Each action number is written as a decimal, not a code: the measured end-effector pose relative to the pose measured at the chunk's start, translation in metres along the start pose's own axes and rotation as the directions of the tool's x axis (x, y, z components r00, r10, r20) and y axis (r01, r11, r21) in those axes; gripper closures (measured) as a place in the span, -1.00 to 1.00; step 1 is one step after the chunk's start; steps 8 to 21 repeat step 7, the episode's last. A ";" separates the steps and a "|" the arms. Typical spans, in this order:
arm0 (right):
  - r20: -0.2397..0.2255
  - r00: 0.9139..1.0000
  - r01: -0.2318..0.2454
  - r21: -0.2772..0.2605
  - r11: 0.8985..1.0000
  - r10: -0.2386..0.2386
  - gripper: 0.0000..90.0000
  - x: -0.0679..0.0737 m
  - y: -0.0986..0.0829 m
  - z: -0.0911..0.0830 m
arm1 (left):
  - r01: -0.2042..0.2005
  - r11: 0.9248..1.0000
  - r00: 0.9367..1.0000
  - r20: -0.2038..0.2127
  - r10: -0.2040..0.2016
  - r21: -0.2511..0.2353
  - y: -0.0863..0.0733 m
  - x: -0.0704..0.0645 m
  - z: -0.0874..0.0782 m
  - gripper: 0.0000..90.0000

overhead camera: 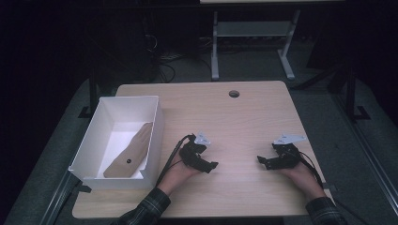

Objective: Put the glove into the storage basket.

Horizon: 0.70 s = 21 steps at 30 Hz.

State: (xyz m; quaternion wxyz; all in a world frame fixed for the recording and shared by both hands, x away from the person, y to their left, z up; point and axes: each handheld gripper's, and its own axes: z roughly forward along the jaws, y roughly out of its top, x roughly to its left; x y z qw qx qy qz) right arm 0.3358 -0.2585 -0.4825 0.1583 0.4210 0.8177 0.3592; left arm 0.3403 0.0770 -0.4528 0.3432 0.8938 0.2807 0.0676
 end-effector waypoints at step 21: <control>0.000 1.000 0.001 -0.001 1.000 -0.001 -0.71 0.000 0.000 0.000 | -0.041 0.998 0.999 -0.002 0.041 0.045 -0.009 0.001 0.009 -0.64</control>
